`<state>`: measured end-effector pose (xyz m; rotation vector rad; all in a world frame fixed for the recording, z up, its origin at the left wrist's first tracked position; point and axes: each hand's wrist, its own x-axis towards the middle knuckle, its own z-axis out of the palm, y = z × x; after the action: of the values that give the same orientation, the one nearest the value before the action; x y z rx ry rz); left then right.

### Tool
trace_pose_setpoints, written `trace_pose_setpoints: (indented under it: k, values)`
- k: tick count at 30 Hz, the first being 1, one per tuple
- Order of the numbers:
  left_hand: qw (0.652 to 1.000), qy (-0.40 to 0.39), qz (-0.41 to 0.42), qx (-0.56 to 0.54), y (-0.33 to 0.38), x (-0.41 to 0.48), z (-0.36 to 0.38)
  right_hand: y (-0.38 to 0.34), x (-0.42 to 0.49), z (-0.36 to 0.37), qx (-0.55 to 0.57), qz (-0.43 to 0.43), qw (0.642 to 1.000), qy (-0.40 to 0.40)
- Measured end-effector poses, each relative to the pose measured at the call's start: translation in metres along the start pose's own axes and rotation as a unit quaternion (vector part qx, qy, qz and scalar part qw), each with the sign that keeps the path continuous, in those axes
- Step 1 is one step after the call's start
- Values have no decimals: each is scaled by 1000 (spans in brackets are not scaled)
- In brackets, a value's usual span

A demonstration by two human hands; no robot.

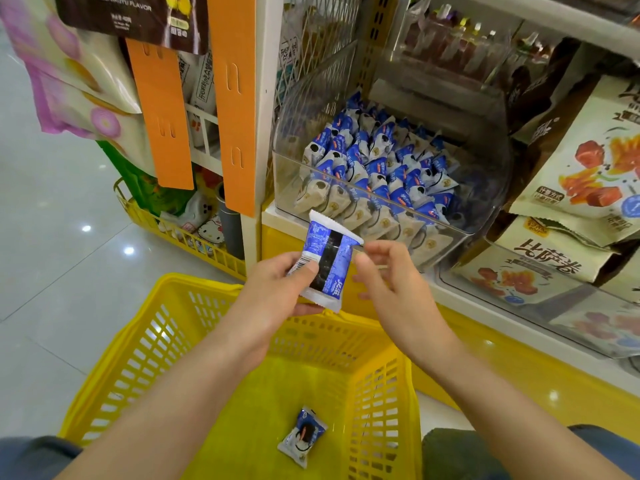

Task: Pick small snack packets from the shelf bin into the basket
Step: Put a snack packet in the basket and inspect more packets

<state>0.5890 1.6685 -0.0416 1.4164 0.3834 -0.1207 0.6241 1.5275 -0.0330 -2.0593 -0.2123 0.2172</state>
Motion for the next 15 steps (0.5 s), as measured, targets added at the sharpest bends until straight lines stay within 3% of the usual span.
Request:
trace_pose_setpoints:
  k: [3, 5, 8, 11, 13, 15]
  values:
    - [999, -25, -2, 45, -2, -2, 5, -2, 6, 0, 164, 89, 982, -35]
    - [997, -12, 18, 78, -5, -3, 9, -3, 6, 0, 187, 98, 977, -40]
    - [995, 12, 36, 90, -6, -3, 13, -1, 6, 0, 150, 87, 984, -48]
    - [1000, 5, 1, 20, -4, -3, 11, 0, 6, 1, 134, 63, 986, -76]
    - [1000, 1, -14, 5, -5, -4, 11, 2, 6, 1, 89, 44, 994, -52]
    - [1000, 22, -8, -1, -7, -4, 12, 6, 4, 1, -31, -26, 999, 7]
